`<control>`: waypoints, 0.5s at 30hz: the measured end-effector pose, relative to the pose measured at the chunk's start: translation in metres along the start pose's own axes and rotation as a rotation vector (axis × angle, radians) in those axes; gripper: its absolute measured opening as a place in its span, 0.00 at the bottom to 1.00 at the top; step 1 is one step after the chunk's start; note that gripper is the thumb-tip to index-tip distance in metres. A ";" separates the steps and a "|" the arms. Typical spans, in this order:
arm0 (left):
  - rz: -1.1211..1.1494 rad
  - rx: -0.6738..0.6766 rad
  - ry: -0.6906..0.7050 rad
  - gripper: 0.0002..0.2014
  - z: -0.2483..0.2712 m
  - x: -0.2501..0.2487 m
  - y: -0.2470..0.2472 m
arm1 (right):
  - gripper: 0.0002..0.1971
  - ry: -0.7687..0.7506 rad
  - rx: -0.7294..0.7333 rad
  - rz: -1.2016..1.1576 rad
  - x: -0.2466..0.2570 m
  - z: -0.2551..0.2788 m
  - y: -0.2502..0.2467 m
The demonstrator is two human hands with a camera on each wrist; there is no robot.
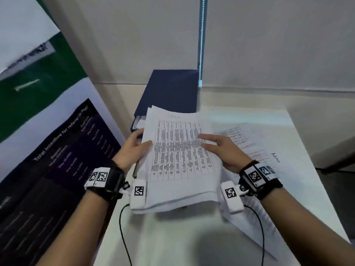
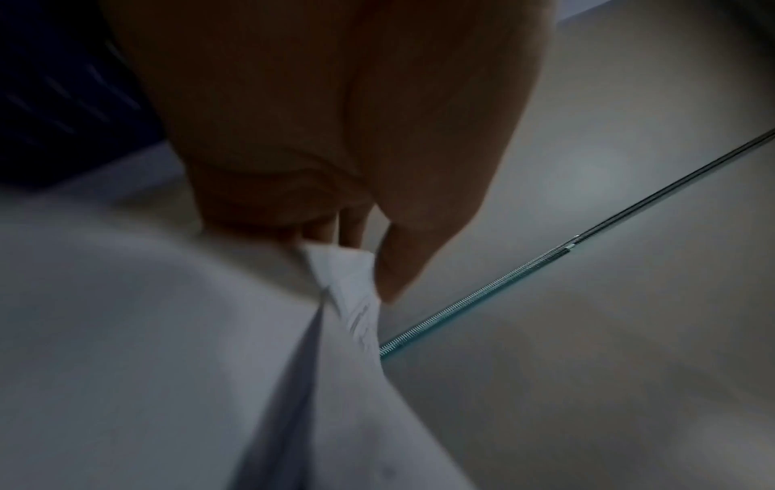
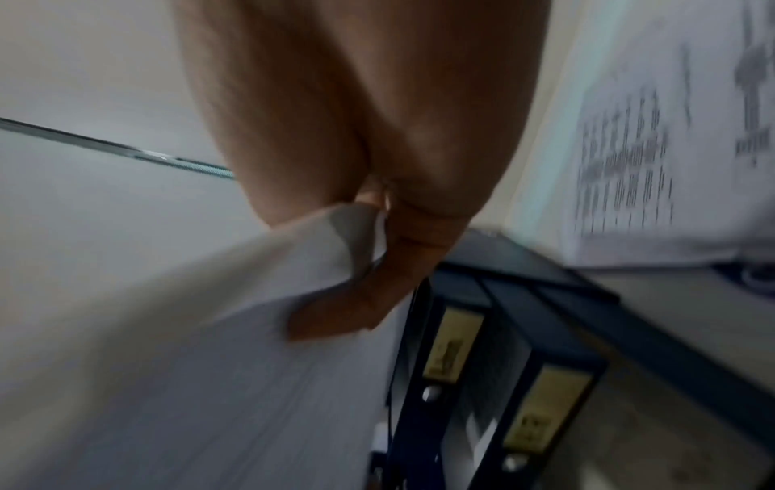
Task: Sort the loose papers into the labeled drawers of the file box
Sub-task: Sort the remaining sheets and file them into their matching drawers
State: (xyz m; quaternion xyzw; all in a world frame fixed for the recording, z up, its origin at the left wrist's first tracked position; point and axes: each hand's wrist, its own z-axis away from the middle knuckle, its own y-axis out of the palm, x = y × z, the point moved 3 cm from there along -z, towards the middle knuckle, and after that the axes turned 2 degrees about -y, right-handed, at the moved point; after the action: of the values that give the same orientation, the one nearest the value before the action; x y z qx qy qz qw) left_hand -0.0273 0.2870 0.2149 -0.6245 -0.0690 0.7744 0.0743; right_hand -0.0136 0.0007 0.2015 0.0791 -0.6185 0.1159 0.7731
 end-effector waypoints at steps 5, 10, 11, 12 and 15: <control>0.016 0.092 -0.212 0.26 0.042 0.019 -0.043 | 0.17 0.189 -0.001 -0.142 0.008 -0.018 0.049; 0.173 0.180 -0.098 0.25 0.046 0.011 -0.076 | 0.21 0.275 -0.044 -0.247 0.013 -0.038 0.063; 0.184 0.179 -0.091 0.21 0.044 0.008 -0.078 | 0.22 0.272 -0.065 -0.257 0.013 -0.043 0.064; 0.191 0.171 -0.094 0.19 0.043 0.003 -0.077 | 0.21 0.275 -0.082 -0.268 0.016 -0.045 0.066; 0.200 0.122 -0.030 0.18 0.033 -0.004 -0.077 | 0.24 0.279 0.002 -0.251 0.027 -0.045 0.075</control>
State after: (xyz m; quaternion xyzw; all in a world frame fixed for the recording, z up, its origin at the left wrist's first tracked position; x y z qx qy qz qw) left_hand -0.0567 0.3614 0.2413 -0.6109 0.0396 0.7900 0.0336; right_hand 0.0131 0.0867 0.2161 0.1395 -0.4906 0.0289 0.8597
